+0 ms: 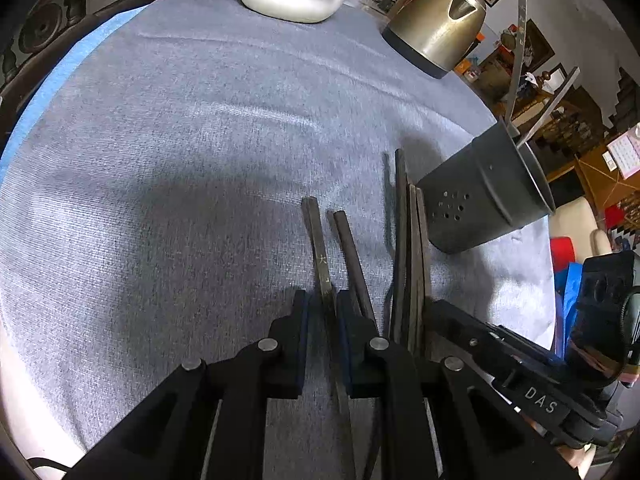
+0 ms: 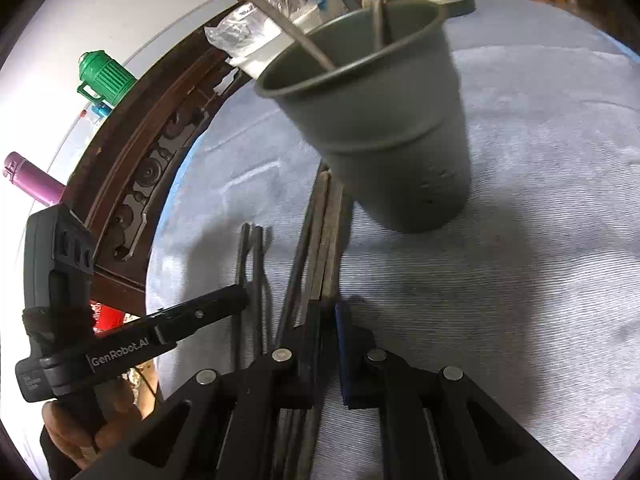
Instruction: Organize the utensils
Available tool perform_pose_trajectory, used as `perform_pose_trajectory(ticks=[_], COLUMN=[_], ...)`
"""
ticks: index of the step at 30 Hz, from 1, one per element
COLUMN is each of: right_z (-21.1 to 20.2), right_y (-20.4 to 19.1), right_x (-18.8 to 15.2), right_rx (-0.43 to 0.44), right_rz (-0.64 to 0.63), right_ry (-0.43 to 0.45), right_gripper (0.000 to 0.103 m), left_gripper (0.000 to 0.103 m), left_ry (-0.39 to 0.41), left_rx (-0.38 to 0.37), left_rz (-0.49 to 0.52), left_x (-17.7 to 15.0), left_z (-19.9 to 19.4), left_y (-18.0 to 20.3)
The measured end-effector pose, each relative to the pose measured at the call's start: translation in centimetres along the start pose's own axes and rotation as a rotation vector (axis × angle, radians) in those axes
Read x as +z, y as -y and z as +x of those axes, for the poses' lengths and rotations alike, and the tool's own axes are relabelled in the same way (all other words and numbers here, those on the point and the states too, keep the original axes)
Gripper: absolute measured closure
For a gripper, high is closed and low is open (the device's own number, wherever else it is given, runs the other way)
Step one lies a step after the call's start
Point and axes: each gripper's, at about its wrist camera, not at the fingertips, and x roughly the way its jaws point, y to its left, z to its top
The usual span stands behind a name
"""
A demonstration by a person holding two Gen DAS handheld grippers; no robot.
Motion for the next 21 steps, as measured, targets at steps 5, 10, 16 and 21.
perform_pose_trajectory(ticks=[5, 10, 16, 21], right_z=[0.5, -0.2, -1.7, -2.3], right_y=[-1.9, -1.5, 0.5, 0.0], right_x=[-0.9, -1.9, -1.7, 0.2], right_rx=[-0.005, -0.051, -0.05, 0.027], right_rz=[-0.089, -0.104, -0.049, 0.016], right_ry=[-0.008, -0.011, -0.03, 0.005], right_gripper=[0.098, 0.099, 0.097, 0.095], left_gripper=[0.09, 0.091, 0.091, 0.091], left_ry=[0.014, 0.014, -0.003, -0.008], left_rx=[-0.005, 0.031, 0.019, 0.004], left_rz=[-0.014, 0.006, -0.004, -0.015], left_x=[-0.1, -0.3, -0.4, -0.6], left_z=[-0.3, -1.1, -1.2, -1.6], left_y=[-0.6, -1.0, -1.8, -2.2])
